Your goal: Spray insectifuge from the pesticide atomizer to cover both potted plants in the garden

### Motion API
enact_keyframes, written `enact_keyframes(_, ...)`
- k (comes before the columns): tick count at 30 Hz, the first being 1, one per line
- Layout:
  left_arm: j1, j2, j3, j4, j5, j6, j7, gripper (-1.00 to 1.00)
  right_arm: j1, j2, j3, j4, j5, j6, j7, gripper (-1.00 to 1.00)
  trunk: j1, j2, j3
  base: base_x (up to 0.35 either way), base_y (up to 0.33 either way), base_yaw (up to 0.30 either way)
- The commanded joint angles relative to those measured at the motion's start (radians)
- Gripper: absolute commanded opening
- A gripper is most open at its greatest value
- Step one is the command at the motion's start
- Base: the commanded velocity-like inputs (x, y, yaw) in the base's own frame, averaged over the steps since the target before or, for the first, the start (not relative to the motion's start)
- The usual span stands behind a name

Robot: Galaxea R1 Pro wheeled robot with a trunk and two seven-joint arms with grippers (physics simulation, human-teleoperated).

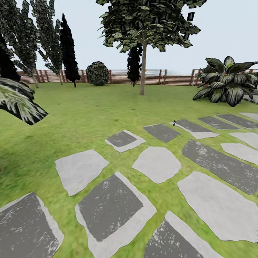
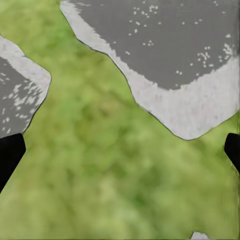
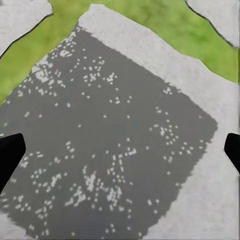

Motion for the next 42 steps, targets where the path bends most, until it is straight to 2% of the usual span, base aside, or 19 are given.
enact_keyframes(1,0.000,0.000,0.002,0.001,0.001,-0.003,0.000,1.00,-0.001,0.000,-0.002,0.001,0.000,-0.003,0.001,1.00,0.000,0.000,-0.001,0.330,-0.080,-0.234)
enact_keyframes(12,0.000,0.000,0.003,0.001,0.002,-0.003,0.000,1.00,-0.001,0.000,0.000,0.001,0.000,-0.003,0.001,1.00,0.000,0.000,-0.001,0.330,-0.026,-0.273)
enact_keyframes(21,0.000,0.000,0.003,0.001,0.001,-0.002,0.000,1.00,-0.001,0.002,0.000,0.002,0.000,-0.003,0.001,1.00,0.000,0.000,-0.001,0.330,0.000,-0.065)
enact_keyframes(37,0.000,0.000,0.004,0.001,0.002,-0.003,0.000,1.00,-0.001,0.002,-0.001,0.002,0.000,-0.003,0.000,1.00,0.000,0.000,-0.001,0.330,0.000,-0.244)
enact_keyframes(42,0.000,0.001,0.004,0.001,0.002,-0.002,0.000,1.00,-0.001,0.002,-0.002,0.002,0.001,-0.003,-0.001,1.00,0.000,0.000,-0.001,0.330,0.000,-0.044)
